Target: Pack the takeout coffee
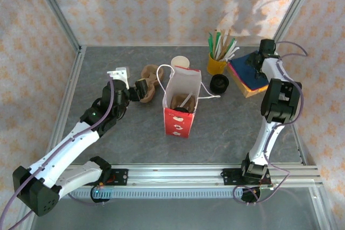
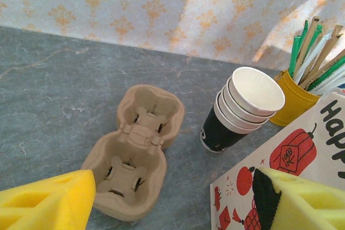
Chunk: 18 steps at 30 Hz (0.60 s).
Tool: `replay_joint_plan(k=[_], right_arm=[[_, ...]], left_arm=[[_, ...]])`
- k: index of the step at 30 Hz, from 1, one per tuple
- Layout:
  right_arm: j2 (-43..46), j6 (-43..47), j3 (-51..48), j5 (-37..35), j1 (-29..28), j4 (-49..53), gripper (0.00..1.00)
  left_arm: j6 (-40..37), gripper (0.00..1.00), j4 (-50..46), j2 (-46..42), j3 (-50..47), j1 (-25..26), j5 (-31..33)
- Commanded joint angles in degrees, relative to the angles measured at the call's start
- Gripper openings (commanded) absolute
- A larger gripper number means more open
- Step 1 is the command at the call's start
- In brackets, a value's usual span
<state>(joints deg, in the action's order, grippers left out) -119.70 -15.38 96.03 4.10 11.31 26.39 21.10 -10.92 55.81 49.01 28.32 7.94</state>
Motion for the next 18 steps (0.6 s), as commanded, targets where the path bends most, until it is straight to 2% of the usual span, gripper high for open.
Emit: replay_joint_plan(k=[1,11,18], right_arm=[[-2.12,0.24,1.88,-0.02,0.11,2.61,0.92],[-4.93,-0.23,0.5,0.66,0.1,2.99,0.81],[-2.9,-0.02,-0.65,4.83,0.11,1.03,0.58]], left_arm=[[0.19,0.79,-0.07,-0.97,-0.03,-0.7,0.29],[0.25,0.79,0.13,-1.06,-0.22,-0.67,-0.2],[0.34,0.79,0.54,-1.2,-0.56,-0.71,-0.63]])
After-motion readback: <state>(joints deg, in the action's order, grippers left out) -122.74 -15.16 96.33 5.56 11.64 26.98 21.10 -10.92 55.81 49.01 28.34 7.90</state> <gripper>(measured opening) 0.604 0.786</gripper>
